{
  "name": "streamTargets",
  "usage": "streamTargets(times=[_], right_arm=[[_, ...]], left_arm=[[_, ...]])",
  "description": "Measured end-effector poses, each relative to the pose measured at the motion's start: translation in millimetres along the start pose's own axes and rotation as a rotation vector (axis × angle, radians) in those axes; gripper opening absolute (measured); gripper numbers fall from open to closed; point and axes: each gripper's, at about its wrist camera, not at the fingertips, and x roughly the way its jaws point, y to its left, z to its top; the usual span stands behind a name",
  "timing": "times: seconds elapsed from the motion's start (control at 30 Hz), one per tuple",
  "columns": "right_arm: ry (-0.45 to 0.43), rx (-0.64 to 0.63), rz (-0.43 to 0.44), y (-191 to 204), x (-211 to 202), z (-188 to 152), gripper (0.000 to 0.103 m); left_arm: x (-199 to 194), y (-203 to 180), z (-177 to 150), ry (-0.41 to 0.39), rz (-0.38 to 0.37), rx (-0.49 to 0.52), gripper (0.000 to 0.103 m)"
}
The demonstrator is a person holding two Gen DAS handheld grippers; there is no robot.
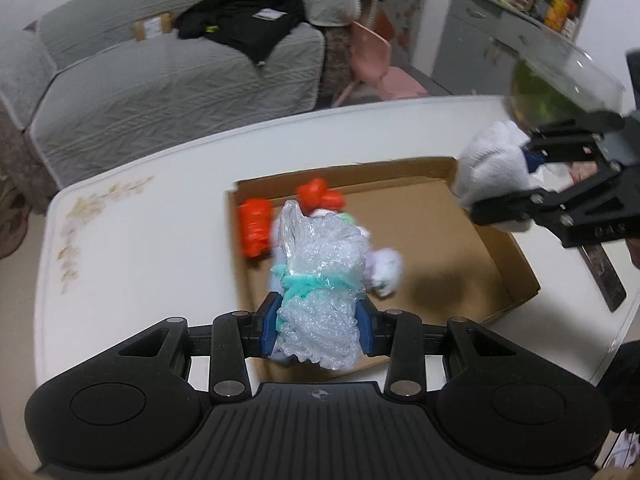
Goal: Organize objects
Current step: 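Place the bubble-wrap bundle and white knit sock into the tray, open both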
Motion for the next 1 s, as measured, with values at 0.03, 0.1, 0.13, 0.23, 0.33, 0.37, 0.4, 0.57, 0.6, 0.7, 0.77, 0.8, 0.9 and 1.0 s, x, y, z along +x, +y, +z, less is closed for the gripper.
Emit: streamTargets(times=[0.03,0.1,0.13,0.23,0.33,0.37,0.4,0.57,0.6,0.7,0.77,0.8,0.9,1.0], right_arm=[[0.008,0.004,-0.006,-2.4,4.7,-0.3,0.036],[0.013,0.006,-0.016,-3.7,5.1,-3.3,0.036],[0.014,0.008,-0.019,-4.0,4.6,-3.4,0.036],[0.014,0.018,-0.041,-9.9,12.9,-0.7,0.036],[0.028,0.024,-0.053,-11.8,17.0,-1.4,0.036],[0.039,0.022,-0.054,-11.2,19.3,-2.7,0.036],[0.054,0.023,-0.052,-11.1,22.5,-5.5,0.036],[0.152,0.012,-0.025,-4.2,47.7,-17.8,0.036],[0.171,0.007,-0.017,-2.1,55.3,-19.3,0.036],[0.218,-0.016,0.012,8.2,75.2,-21.0,0.036],[0.238,-0.022,0.022,14.0,83.8,-25.6,0.036],[0.25,-0.026,0.025,15.7,90.3,-25.8,0.036],[0.272,-0.029,0.023,23.1,100.6,-33.4,0.036],[0.295,-0.036,0.028,27.4,109.3,-39.4,0.036]], left_arm=[[4.9,-4.6,2.8,0.007,-0.006,0.004,0.045],[16.3,-14.6,6.6,0.023,-0.02,0.015,0.045],[23.2,-20.2,9.1,0.035,-0.023,0.024,0.045],[43.7,-31.6,11.3,0.075,-0.04,0.021,0.045],[61.7,-40.4,8.4,0.128,-0.06,0.028,0.045],[68.9,-43.2,7.0,0.152,-0.078,0.026,0.045],[74.1,-45.3,3.7,0.169,-0.083,0.03,0.045],[99.7,-40.7,-6.7,0.255,-0.054,0.031,0.045],[103.1,-37.4,-7.9,0.265,-0.042,0.028,0.045],[112.0,-30.5,-10.0,0.281,0.02,0.056,0.045],[118.1,-33.6,-9.3,0.277,0.032,0.073,0.045],[119.3,-34.8,-8.7,0.273,0.047,0.088,0.045],[124.8,-39.2,-8.9,0.273,0.072,0.13,0.045],[127.8,-36.3,-11.4,0.278,0.081,0.166,0.045]])
